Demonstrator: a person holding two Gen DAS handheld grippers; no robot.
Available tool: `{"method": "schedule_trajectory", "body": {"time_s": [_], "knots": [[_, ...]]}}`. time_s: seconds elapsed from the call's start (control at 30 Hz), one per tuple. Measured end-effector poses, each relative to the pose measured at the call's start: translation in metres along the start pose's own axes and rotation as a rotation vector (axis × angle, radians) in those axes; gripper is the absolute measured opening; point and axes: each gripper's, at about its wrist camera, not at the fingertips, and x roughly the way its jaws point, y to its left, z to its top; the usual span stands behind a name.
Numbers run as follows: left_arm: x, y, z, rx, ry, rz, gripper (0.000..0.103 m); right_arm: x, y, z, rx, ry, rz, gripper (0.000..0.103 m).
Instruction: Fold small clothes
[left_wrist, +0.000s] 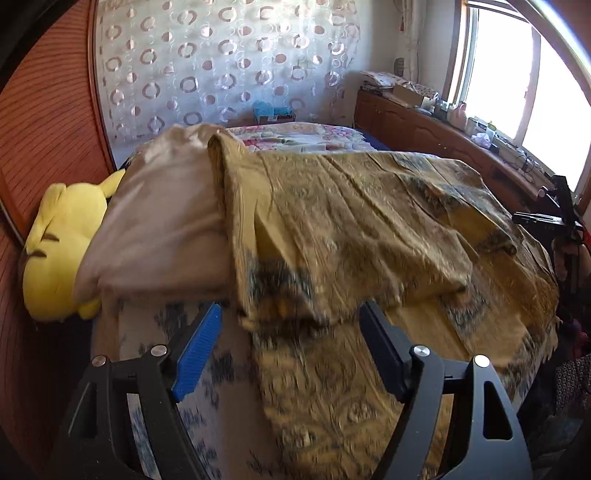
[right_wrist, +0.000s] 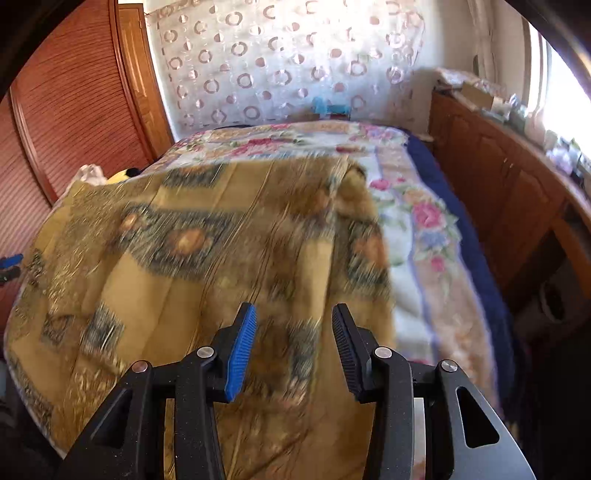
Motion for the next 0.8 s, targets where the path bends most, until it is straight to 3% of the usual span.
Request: {"method": "schedule_trajectory", "body": {"time_s": [0.17,0.37,0.5,0.57,0.7,0.73,0.77,0.8], "knots": [[-0.013,-0.006,-0.032,-0.001,0.043,0.005,0.078,0.012,0.001,-0.011,0.01,0.004,-0.012,0.045],[-0.044,-0.009,-0.067,-0.048,0.016,-0.041,0.077,0.009,0.011,-0.01,-0.031,-0.005,-0.064,0.048],[-0.047,-0.009,-0.08,-0.064,0.026,-0.055,0.066,0.016,0.019,-0.013,-0.061,0.0,-0.079,0.052],[-0.039,-0.01,-0.086,-0.076,0.047,-0.056,0.055,0.015,0.017,-0.013,-0.054,-0.003,-0.071,0.052],[-0.03,-0.016,-0.088,-0.08,0.044,-0.058,0.055,0.02,0.02,-0.014,-0.056,-0.004,-0.073,0.053],[-0.028,-0.018,-0.086,-0.082,0.041,-0.072,0.041,0.022,0.02,-0.015,-0.057,-0.004,-0.074,0.053],[-0.027,-0.021,-0.085,-0.083,0.047,-0.1,0.014,0.022,0.02,-0.015,-0.057,-0.004,-0.073,0.053],[-0.026,-0.024,-0.085,-0.075,0.057,-0.12,0.011,0.022,0.02,-0.015,-0.056,-0.004,-0.072,0.053]]}}
